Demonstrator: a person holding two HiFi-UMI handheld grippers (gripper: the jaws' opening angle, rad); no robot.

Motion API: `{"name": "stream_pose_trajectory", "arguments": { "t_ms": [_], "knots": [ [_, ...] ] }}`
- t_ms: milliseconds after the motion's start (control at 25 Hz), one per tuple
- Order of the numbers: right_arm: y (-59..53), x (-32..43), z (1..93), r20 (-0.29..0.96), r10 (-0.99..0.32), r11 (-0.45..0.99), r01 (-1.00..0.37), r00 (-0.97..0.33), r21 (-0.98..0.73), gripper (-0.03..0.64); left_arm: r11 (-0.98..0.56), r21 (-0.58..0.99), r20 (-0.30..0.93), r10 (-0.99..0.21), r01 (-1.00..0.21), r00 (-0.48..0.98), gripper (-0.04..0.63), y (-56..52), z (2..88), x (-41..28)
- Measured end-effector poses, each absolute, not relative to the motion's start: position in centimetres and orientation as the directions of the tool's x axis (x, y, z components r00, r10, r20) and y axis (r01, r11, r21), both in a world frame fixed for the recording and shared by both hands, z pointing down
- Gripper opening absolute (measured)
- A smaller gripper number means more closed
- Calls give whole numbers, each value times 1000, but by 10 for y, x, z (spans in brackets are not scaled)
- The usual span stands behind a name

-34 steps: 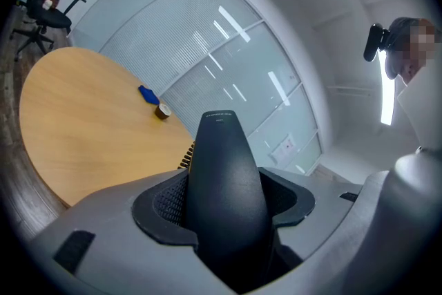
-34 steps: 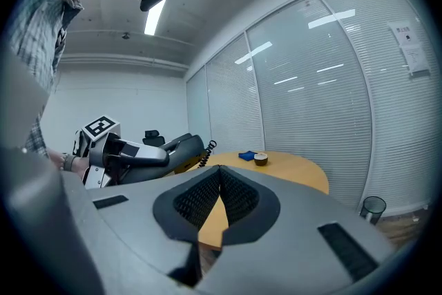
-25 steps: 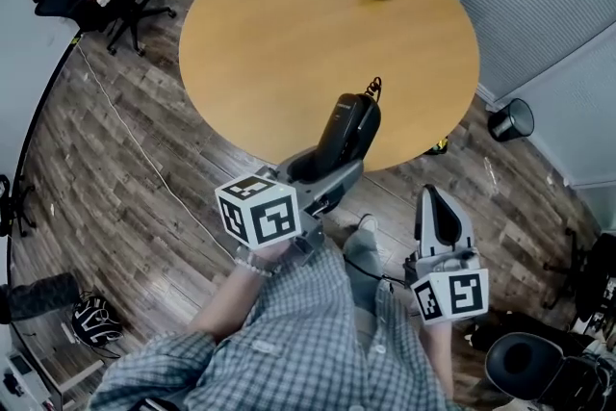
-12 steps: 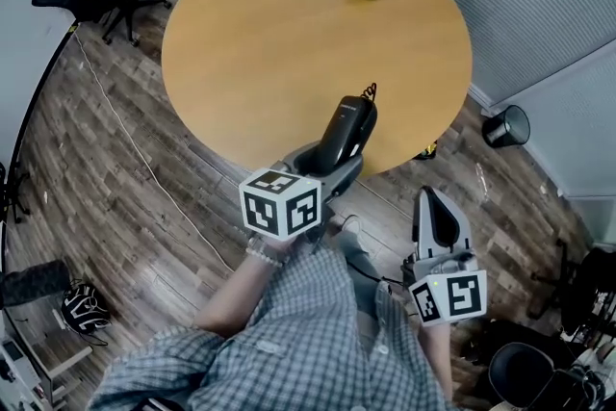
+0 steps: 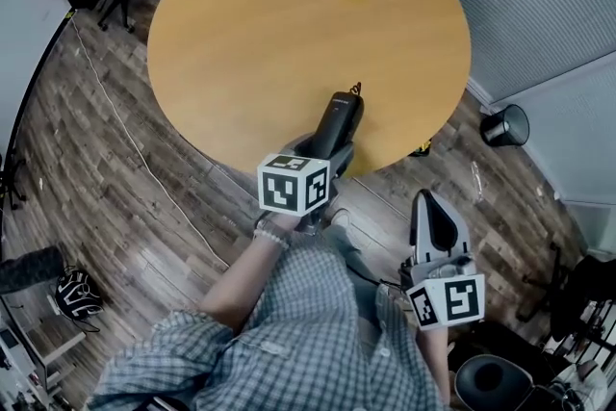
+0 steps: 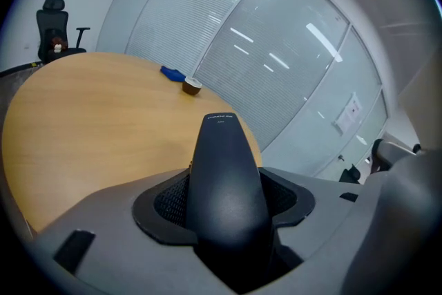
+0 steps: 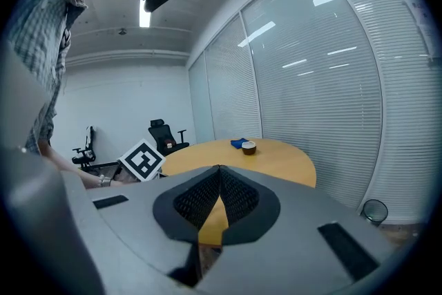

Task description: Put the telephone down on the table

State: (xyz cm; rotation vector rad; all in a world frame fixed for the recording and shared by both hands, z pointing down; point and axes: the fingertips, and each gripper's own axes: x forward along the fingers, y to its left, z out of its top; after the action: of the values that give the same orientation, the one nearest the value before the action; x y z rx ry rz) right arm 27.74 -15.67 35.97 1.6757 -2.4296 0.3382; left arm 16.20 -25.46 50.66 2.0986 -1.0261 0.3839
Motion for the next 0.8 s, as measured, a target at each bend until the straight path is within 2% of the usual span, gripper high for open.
{"name": "stream_pose_trajectory", "arguments": {
  "t_ms": [560,800],
  "knots": [
    [-162,306,378,290,-884,345,-930,-367,-125,10,-337,322,706,-537,-885,462,279,-270,568,192],
    [-160,321,384,303,-882,332,-933,-360,-140,9,-338,271,721,-550,-902,422,279,-275,581,207]
  ]
}}
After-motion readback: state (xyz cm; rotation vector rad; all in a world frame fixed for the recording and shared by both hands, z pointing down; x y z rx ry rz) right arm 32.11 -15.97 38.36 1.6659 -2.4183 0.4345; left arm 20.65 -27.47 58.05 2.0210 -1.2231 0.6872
